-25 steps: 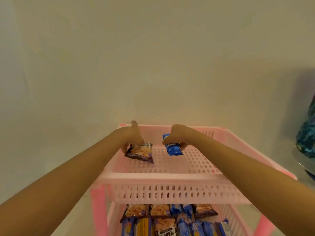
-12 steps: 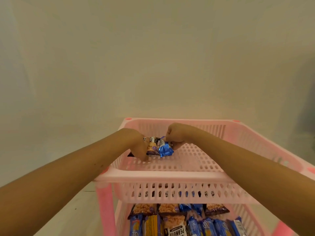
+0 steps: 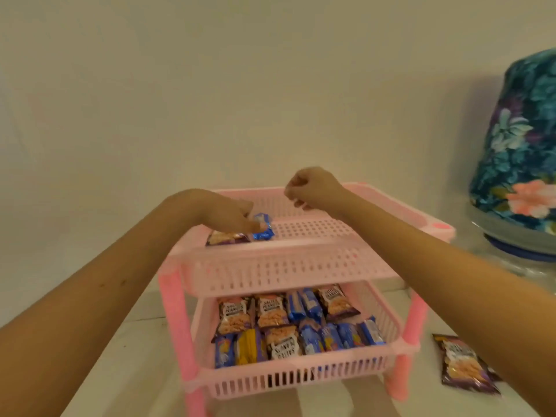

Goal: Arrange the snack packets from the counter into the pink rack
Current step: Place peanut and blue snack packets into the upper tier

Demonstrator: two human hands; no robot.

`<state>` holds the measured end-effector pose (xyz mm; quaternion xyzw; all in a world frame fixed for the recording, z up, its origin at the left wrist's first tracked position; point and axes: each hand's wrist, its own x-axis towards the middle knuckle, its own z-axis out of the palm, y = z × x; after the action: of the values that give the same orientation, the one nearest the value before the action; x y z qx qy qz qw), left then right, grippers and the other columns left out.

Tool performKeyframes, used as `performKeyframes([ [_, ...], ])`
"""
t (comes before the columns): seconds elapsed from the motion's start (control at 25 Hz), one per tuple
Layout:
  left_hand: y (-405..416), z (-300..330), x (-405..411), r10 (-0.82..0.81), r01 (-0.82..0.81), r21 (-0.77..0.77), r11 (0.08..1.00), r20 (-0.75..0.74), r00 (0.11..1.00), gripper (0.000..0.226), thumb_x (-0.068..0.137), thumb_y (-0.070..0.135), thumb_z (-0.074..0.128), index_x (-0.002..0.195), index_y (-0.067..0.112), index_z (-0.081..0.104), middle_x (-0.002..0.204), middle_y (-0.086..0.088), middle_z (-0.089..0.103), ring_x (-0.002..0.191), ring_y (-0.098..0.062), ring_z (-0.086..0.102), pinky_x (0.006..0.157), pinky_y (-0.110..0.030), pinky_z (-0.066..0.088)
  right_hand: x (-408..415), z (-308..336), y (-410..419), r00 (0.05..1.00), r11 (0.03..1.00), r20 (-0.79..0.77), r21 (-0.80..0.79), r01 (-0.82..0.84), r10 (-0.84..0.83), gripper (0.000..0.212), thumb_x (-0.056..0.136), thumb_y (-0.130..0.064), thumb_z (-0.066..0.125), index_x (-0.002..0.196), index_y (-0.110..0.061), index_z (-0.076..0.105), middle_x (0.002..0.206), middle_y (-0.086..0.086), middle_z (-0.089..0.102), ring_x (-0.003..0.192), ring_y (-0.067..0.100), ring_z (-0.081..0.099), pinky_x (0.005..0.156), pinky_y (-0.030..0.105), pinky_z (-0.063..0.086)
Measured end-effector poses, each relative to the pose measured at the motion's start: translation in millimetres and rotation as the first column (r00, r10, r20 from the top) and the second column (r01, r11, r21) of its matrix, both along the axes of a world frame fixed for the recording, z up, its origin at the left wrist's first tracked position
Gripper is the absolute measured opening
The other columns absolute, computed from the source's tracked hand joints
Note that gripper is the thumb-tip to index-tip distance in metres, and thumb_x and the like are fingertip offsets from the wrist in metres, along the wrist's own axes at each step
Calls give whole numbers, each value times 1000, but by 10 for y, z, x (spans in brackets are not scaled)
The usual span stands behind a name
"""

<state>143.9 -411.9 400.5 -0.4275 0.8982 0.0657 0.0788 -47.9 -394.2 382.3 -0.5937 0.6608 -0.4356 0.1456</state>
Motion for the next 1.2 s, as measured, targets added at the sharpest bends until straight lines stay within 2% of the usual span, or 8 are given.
performKeyframes([
  [0.16,639,-133,-389,-155,152,-32,988,-272,950,71,93,57,36,152,23,17,158,7,17,143,-14,23,114,-28,17,-316,-14,770,992,885,44,-449,126,-119,6,83,-10,60,81,-10,65,66,3,67,57,13,61,57,19,48],
  [0.36,1016,-685,-847,-117,5,-510,860,-188,975,64,90,59,39,140,19,40,136,-13,52,123,-34,49,102,-47,37,-1253,-517,1750,874,725,-163,-636,262,-459,5,85,-13,56,84,-10,59,55,-2,53,49,14,48,50,24,36],
  [0.52,1223,-1113,-1124,-55,-324,-596,734,-529,847,61,83,50,43,129,11,49,129,-24,49,122,-44,41,101,-62,30,-2298,-1236,2348,866,839,-223,-441,320,-447,7,85,-13,59,82,-7,61,62,5,59,57,20,55,55,35,43],
  [0.64,1645,-1461,-1548,-163,-464,-536,705,-760,629,50,77,28,50,124,10,49,133,-22,40,124,-42,37,100,-54,29,-3022,-1771,2740,874,902,-241,-214,376,-421,6,84,-14,61,80,-10,63,70,5,65,63,19,58,60,35,47],
  [0.72,1939,-1741,-1975,-249,-422,-551,720,-773,583,41,76,21,50,113,8,58,122,-20,49,113,-39,45,92,-48,33,-3465,-2095,2994,874,904,-231,-72,422,-427,5,83,-11,61,82,-9,66,76,7,69,68,21,61,65,34,49],
  [0.96,2537,-2893,-3390,-172,37,-194,980,-746,643,29,81,25,45,104,18,61,106,-5,57,97,-29,57,81,-40,46,-4346,-2854,3610,843,785,-265,313,535,-469,23,82,-31,66,96,-13,66,100,12,68,92,27,63,70,29,44],
  [1.12,3129,-3428,-4314,23,130,240,962,-543,839,33,92,32,53,121,18,53,120,-3,52,103,-18,56,85,-31,48,-4594,-3098,3951,768,614,-371,462,640,-522,54,78,-58,61,120,-24,54,127,12,48,119,33,47,94,42,43],
  [1.2,3283,-3579,-4627,146,20,353,935,-438,887,47,89,46,53,123,15,51,119,-7,55,101,-22,58,84,-34,50,-4673,-3145,4073,858,646,-266,570,508,-439,74,72,-65,64,133,-30,43,133,11,41,126,34,40,100,43,39],
])
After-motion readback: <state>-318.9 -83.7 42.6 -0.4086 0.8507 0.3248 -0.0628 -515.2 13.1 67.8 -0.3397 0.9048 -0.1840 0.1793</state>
